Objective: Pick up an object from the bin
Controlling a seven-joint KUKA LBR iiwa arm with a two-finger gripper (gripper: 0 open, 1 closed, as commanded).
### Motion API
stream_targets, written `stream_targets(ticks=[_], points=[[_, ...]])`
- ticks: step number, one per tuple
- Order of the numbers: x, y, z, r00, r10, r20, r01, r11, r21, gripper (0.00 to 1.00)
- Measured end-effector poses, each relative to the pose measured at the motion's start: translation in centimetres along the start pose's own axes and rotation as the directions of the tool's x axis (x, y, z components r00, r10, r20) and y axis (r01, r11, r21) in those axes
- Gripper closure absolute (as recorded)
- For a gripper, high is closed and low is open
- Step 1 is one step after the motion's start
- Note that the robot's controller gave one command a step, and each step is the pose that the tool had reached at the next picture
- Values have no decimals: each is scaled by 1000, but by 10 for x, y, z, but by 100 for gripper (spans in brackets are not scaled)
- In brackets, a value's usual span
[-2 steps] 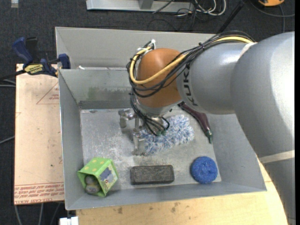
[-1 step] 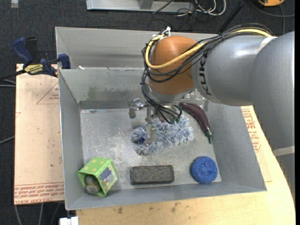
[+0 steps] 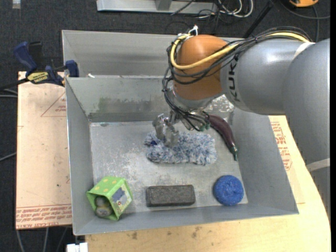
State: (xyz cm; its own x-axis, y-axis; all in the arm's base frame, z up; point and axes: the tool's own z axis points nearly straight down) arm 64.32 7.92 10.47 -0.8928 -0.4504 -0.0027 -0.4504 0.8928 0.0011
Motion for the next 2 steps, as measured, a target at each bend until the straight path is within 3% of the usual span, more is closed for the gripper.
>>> stream_targets(ticks=[1, 2], points=[[0, 0, 0, 1000, 0, 0, 0, 1000, 0, 100], [-4, 3, -26, 1000, -21, -2, 21, 1000, 0, 100]])
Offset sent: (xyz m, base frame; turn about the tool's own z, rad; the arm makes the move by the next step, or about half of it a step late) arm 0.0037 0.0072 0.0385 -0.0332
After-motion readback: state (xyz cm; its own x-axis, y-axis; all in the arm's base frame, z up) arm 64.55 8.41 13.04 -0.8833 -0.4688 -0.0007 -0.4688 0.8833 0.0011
